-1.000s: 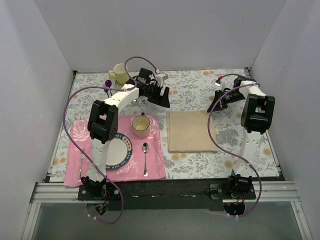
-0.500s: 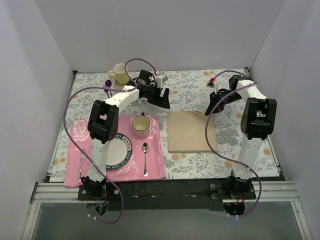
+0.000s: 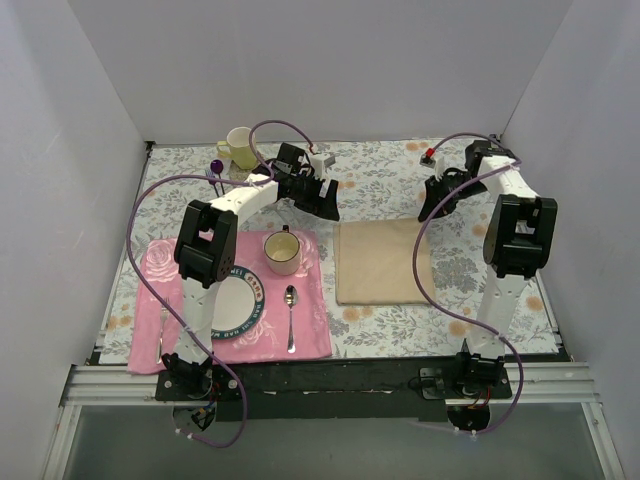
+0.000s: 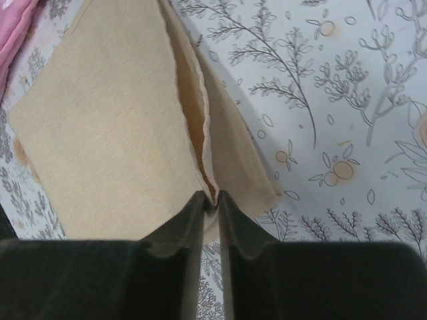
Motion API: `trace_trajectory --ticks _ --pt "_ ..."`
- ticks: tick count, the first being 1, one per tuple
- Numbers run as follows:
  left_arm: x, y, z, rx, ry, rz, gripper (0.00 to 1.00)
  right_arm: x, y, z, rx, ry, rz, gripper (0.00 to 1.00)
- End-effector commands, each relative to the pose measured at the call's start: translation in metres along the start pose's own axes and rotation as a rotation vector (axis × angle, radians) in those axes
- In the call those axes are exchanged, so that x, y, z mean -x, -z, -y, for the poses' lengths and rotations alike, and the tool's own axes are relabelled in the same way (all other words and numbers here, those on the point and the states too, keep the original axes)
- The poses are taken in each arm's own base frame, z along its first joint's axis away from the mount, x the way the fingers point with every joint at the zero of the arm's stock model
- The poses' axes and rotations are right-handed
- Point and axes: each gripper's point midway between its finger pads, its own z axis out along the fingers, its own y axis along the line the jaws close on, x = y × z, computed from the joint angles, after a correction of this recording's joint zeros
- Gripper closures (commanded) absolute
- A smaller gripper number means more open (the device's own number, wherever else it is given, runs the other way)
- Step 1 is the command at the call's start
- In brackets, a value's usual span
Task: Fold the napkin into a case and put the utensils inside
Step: Fold the lower triangle-folded napkin at the center of the board.
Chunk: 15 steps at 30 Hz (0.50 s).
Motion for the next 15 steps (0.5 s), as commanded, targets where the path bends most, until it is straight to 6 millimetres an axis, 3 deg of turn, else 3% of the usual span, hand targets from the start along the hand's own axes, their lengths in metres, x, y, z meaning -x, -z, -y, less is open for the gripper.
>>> trace_trajectory --ticks 1,7,12,15 --pt "0.038 0.029 0.015 -0.003 -0.078 0.097 0.2 0.011 0.006 0.018 -0.064 -0.035 0.002 0.65" --pt "0.039 0.03 0.016 -0.001 -0.087 0.099 0.2 0.009 0.01 0.034 -0.128 -0.091 -0.049 0.24" --pt "0.037 0.029 0.015 -0.001 -0.084 0.094 0.2 -0.001 0.003 0.034 -0.09 -0.165 -0.085 0.2" --pt "0.038 0.029 0.015 -0.001 -0.083 0.095 0.2 -0.007 -0.004 0.031 -0.043 -0.202 -0.097 0.24"
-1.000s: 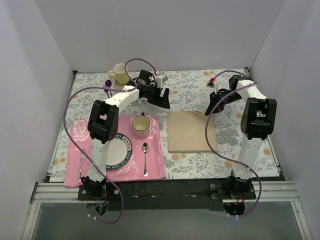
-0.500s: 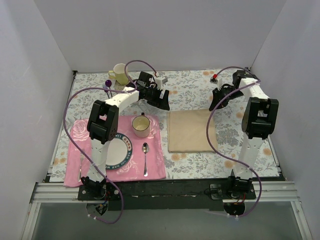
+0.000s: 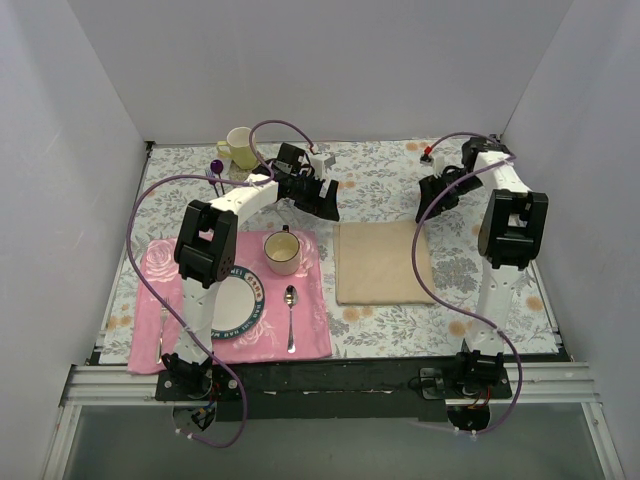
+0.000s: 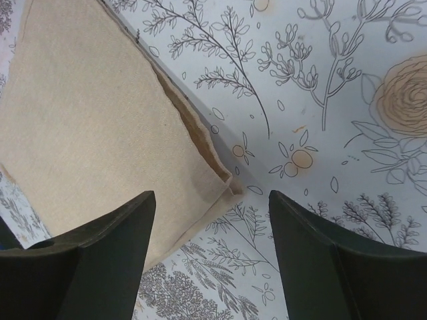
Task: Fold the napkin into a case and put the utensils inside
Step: Fold the lower triangle-folded napkin at the center of the board.
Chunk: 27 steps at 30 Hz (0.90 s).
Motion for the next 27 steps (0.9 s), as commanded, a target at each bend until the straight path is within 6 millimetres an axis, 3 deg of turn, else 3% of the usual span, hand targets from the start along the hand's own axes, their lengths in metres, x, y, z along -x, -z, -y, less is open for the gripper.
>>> trace_trajectory --ticks 1,9,14,21,27 --pt "0.038 0.029 0.016 -0.002 -0.075 0.096 0.2 -0.011 -0.008 -0.009 0.075 -0.084 -0.044 0.26" --pt "0.037 0.031 0.017 -0.001 -0.067 0.096 0.2 -0.012 -0.02 -0.016 0.162 -0.135 -0.024 0.43" --pt "0.035 0.034 0.018 0.0 -0.064 0.095 0.2 -0.005 -0.02 -0.02 0.19 -0.166 0.009 0.42" --pt "0.033 0.036 0.019 0.001 -0.06 0.095 0.2 -0.012 -0.025 0.002 0.168 -0.259 -0.005 0.37" --pt "0.032 0.036 0.02 0.0 -0.06 0.093 0.2 -0.014 -0.02 0.013 0.118 -0.236 -0.01 0.34"
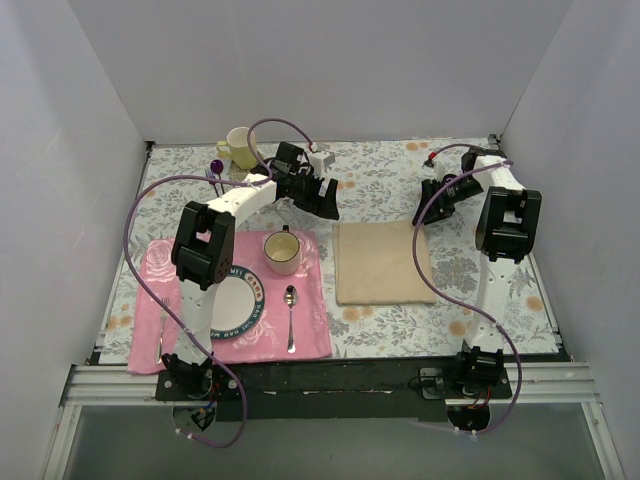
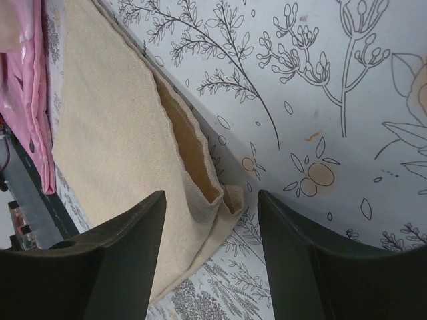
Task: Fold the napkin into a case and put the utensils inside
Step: Fold the lower triangle-folded napkin at the center of the board.
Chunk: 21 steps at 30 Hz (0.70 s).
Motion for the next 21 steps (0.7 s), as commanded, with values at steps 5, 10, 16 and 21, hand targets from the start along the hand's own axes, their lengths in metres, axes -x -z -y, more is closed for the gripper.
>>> trace_trajectory --ticks 5,10,16,21 --pt "0.029 0.028 0.015 -0.005 -0.054 0.081 0.2 0.005 0.01 0.009 -0.034 0.055 0.017 0.34" --pt "0.029 0.025 0.014 -0.008 -0.051 0.078 0.2 0.003 0.001 0.002 0.013 0.084 0.014 0.36" --pt "0.027 0.026 0.013 -0.002 -0.053 0.071 0.2 0.004 0.005 -0.002 0.028 0.131 0.017 0.64" --pt "0.027 0.026 0.013 0.0 -0.051 0.072 0.2 0.011 0.015 -0.019 0.045 0.207 0.042 0.93"
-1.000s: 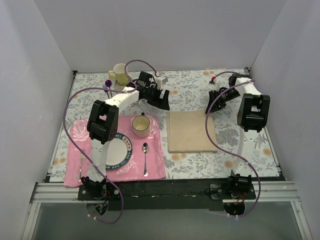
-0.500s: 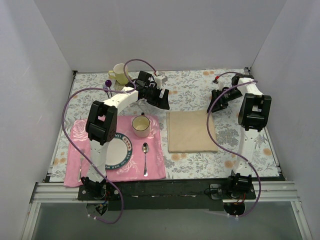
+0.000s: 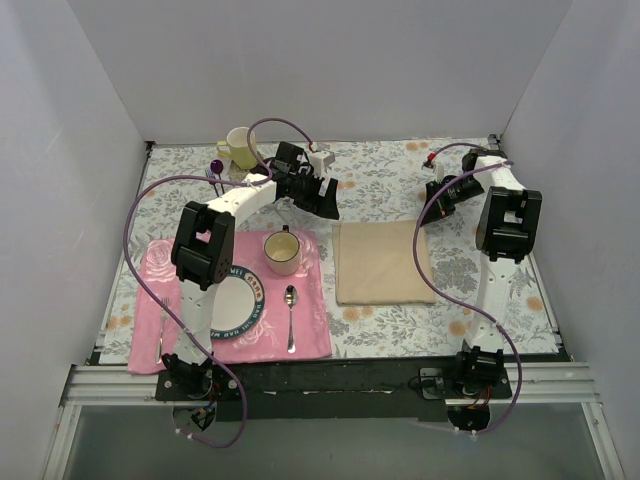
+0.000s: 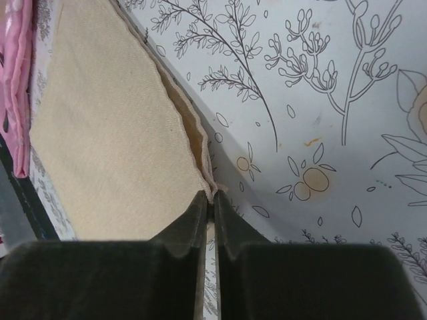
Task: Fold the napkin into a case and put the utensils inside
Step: Fold the lower triangle-folded napkin at the center of the board.
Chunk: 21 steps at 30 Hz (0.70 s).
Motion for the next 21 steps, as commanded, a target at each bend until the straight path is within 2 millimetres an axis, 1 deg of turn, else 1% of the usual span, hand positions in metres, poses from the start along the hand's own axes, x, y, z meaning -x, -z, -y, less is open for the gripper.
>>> trace_trajectory --ticks 1,2,4,5,9,13,14,15,16,17,18,19,20,21 --pt "0.026 0.025 0.011 0.004 -0.047 0.066 0.2 0.016 0.014 -0.029 0.045 0.109 0.04 0.98" --pt "0.026 0.025 0.012 0.005 -0.048 0.066 0.2 0.017 0.018 -0.035 0.042 0.133 0.043 0.99" --pt "0.027 0.026 0.011 0.014 -0.048 0.069 0.2 0.017 0.019 -0.041 0.045 0.184 0.046 0.99" --pt "0.027 0.027 0.01 0.016 -0.047 0.07 0.2 0.013 0.02 -0.046 0.048 0.193 0.04 0.99" --pt "0.029 0.028 0.012 0.019 -0.042 0.074 0.2 0.007 0.02 -0.055 0.041 0.27 0.044 0.99" --pt "0.032 0.031 0.008 0.032 -0.026 0.082 0.19 0.004 0.02 -0.064 0.014 0.387 0.05 0.99" --pt "0.032 0.032 0.007 0.036 -0.02 0.082 0.19 0.006 0.022 -0.068 0.006 0.444 0.054 0.99" --pt "0.033 0.033 0.006 0.039 -0.012 0.084 0.19 0.0 0.019 -0.07 0.012 0.456 0.044 0.99" --pt "0.033 0.034 0.006 0.039 -0.01 0.084 0.19 -0.001 0.017 -0.073 0.01 0.484 0.04 0.99" --pt "0.033 0.035 0.006 0.041 -0.009 0.085 0.19 0.0 0.021 -0.077 -0.002 0.545 0.043 0.99" --pt "0.034 0.036 0.005 0.051 -0.011 0.089 0.19 -0.008 0.016 -0.077 0.0 0.569 0.033 0.99" --pt "0.034 0.038 0.006 0.052 -0.011 0.089 0.19 -0.012 0.014 -0.079 -0.007 0.601 0.018 0.99" --pt "0.034 0.039 0.004 0.056 -0.009 0.09 0.19 -0.012 0.016 -0.084 -0.021 0.639 0.018 0.99" --pt "0.033 0.041 0.005 0.059 -0.01 0.092 0.19 -0.016 0.014 -0.084 -0.021 0.692 0.009 0.99"
